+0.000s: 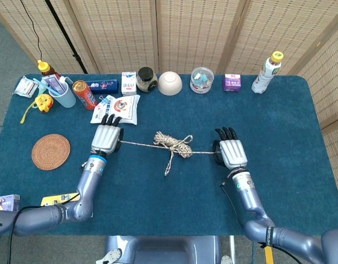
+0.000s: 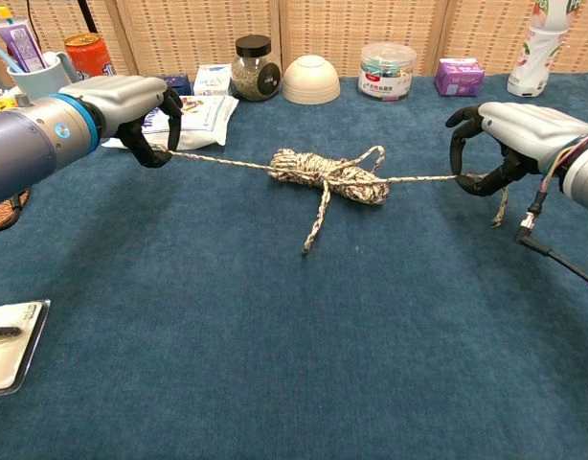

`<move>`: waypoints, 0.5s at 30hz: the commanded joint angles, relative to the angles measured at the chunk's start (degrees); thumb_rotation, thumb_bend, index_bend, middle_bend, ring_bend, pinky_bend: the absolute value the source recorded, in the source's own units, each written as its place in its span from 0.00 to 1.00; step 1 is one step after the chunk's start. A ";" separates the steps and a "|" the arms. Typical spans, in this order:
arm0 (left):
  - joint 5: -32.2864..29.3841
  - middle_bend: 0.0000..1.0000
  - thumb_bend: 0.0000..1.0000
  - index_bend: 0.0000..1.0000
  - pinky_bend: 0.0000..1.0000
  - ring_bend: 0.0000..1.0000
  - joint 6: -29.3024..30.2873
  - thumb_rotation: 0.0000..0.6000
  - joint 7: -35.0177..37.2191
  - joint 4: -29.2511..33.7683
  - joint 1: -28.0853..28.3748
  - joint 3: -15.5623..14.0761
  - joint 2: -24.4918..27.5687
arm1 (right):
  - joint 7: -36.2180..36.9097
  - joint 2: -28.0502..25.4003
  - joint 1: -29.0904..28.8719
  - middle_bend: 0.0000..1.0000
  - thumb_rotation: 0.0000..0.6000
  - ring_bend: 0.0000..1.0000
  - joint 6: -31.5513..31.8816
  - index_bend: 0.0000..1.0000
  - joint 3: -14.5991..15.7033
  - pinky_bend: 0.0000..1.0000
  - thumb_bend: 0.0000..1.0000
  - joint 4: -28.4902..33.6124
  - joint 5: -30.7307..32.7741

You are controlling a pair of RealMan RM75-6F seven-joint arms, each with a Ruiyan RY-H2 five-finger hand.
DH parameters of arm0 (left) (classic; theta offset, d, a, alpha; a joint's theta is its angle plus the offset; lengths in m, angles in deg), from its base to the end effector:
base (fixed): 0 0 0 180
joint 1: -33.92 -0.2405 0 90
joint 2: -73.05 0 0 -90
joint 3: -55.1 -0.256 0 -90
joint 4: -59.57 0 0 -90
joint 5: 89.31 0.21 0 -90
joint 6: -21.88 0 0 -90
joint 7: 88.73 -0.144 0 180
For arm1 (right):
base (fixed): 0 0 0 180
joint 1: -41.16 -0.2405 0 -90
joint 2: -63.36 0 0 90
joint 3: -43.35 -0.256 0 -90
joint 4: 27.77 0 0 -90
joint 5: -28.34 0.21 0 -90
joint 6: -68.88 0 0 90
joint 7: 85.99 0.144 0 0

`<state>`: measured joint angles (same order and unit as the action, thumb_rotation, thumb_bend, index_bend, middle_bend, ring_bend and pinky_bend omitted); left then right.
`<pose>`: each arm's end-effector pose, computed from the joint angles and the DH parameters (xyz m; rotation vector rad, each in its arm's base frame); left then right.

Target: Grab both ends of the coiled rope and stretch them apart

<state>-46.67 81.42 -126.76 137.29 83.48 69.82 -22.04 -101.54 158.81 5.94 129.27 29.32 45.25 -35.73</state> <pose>-0.1372 0.3871 -0.0219 -1.6816 -0.8912 -0.7341 -0.2023 -0.3516 -0.0137 1.5842 -1.0175 0.9346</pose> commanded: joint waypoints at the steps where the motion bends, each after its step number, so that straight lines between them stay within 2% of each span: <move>1: 0.34 0.14 0.42 0.62 0.00 0.02 0.28 1.00 0.64 0.82 -0.62 -0.15 1.22 | -0.14 -0.63 0.30 0.13 1.00 0.00 0.26 0.65 0.06 0.00 0.52 0.32 0.07; 15: 1.89 0.14 0.42 0.62 0.00 0.02 0.86 1.00 3.53 2.47 -3.47 -1.54 6.37 | 0.61 -3.39 1.46 0.13 1.00 0.00 1.05 0.65 0.16 0.00 0.52 1.03 0.10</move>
<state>-44.84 82.17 -123.45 139.65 80.28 68.42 -16.03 -100.95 155.53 7.33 130.22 29.49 46.24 -35.58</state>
